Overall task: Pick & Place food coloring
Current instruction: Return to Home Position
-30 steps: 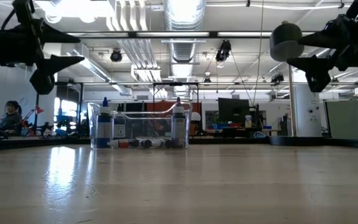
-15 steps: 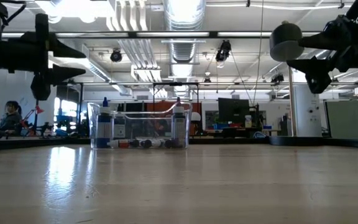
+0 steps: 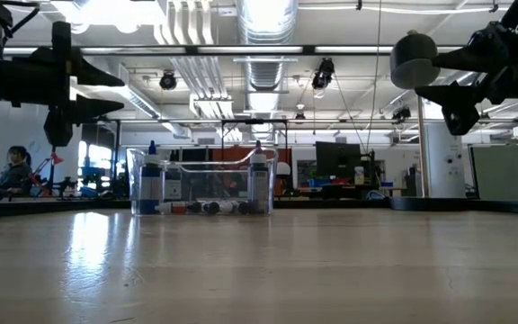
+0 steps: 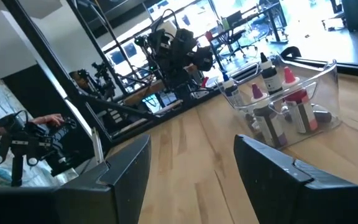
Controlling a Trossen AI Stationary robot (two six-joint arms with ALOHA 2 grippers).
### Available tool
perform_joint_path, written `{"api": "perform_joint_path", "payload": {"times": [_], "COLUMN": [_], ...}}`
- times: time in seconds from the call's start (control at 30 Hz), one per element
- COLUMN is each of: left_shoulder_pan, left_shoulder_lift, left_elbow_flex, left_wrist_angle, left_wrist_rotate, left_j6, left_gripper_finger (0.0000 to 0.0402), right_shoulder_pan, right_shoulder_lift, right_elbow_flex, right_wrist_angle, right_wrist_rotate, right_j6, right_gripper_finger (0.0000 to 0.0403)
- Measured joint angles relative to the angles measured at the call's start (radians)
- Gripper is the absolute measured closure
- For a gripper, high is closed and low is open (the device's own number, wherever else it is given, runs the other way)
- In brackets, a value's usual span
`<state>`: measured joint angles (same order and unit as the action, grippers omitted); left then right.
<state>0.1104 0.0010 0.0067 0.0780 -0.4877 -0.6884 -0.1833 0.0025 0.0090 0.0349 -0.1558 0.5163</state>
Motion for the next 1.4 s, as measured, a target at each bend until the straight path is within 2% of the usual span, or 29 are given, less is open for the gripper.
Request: {"api": "perform_joint_path", "payload": {"times": [0.5, 0.67, 0.77, 0.9, 0.93, 0.97, 1.03, 1.1, 1.4], "left_shoulder_pan": [0.000, -0.003, -0.003, -0.003, -0.004, -0.005, -0.004, -0.003, -0.003], "left_shoulder_lift": [0.000, -0.001, -0.001, -0.001, -0.001, -0.001, -0.001, -0.001, -0.001], "left_elbow_flex": [0.000, -0.001, -0.001, -0.001, -0.001, -0.001, -0.001, -0.001, -0.001], "left_wrist_angle": [-0.008, -0.007, -0.013, -0.057, -0.057, -0.053, -0.063, -0.076, -0.071], "left_wrist_rotate": [-0.001, 0.009, 0.138, 0.502, 0.570, 0.594, 0.553, 0.489, 0.493], "left_j6": [0.000, 0.064, 0.204, 0.556, 0.628, 0.681, 0.700, 0.658, 0.550], "left_gripper_finger": [0.0229, 0.0229, 0.0229, 0.0229, 0.0229, 0.0229, 0.0229, 0.0229, 0.0229], "right_shoulder_pan": [0.000, 0.000, 0.000, 0.000, 0.000, 0.000, 0.000, 0.000, 0.000], "right_shoulder_lift": [0.000, 0.000, 0.000, 0.000, 0.000, 0.001, 0.001, 0.000, 0.001], "right_elbow_flex": [0.000, 0.000, 0.000, 0.000, 0.000, 0.000, 0.000, 0.000, 0.000], "right_wrist_angle": [0.000, 0.000, 0.000, 0.000, 0.000, 0.000, 0.000, 0.000, 0.000], "right_wrist_rotate": [0.000, 0.000, 0.000, 0.000, 0.000, 0.000, 0.000, 0.000, 0.000], "right_j6": [0.000, 0.000, 0.000, 0.000, 0.000, 0.000, 0.000, 0.000, 0.000], "right_gripper_finger": [0.0179, 0.0179, 0.0179, 0.0179, 0.0179, 0.0179, 0.0179, 0.0179, 0.0179]}}
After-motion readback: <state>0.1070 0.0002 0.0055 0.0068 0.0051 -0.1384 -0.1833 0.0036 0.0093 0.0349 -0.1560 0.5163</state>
